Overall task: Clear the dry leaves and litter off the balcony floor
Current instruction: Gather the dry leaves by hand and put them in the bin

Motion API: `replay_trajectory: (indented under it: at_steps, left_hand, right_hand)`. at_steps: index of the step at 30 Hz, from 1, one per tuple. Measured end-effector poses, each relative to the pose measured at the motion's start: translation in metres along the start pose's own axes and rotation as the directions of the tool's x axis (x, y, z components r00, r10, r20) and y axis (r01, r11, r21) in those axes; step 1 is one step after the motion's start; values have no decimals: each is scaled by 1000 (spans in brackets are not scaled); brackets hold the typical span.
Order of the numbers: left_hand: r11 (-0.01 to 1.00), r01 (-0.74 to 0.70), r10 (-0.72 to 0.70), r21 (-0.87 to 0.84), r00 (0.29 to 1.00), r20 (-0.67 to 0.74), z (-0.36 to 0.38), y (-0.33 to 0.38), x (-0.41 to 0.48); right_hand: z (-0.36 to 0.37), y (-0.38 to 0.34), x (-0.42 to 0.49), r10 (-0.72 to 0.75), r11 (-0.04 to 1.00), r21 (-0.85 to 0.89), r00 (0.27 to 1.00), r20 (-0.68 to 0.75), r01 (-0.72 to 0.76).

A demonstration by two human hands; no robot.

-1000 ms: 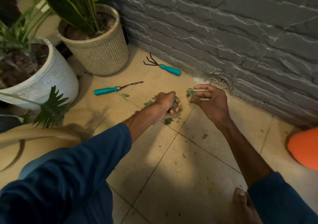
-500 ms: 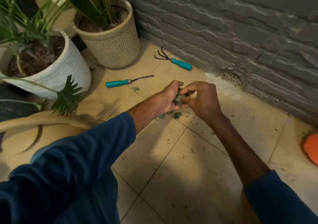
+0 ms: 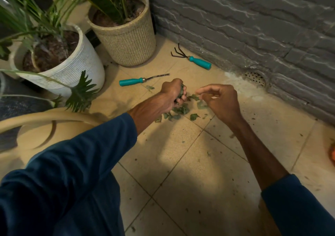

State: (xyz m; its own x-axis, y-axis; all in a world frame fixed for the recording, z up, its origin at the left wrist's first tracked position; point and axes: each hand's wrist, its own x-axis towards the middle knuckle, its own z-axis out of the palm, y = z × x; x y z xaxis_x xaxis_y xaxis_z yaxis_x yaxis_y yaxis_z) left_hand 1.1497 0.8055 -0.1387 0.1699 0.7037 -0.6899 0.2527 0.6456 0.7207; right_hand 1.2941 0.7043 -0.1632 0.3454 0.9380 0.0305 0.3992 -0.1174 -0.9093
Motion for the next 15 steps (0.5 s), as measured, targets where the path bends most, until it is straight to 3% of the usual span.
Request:
replay_trajectory:
  at_steps: [3, 6, 11, 15]
  left_hand:
    - [1000, 18, -18, 4, 1000, 18, -9, 0, -1]
    - [999, 23, -23, 23, 1000, 15, -15, -4, 2]
    - [999, 24, -24, 45, 1000, 9, -28, -10, 6]
    - [997, 19, -20, 77, 1000, 8, -34, -14, 6]
  right_hand:
    - [7, 40, -7, 116, 972, -206, 993, 24, -109]
    - [25, 63, -14, 193, 940, -304, 977, 90, -158]
    - [64, 74, -18, 129, 837, -546, 984, 126, -40]
    - [70, 79, -18, 157, 827, -556, 983, 99, -77]
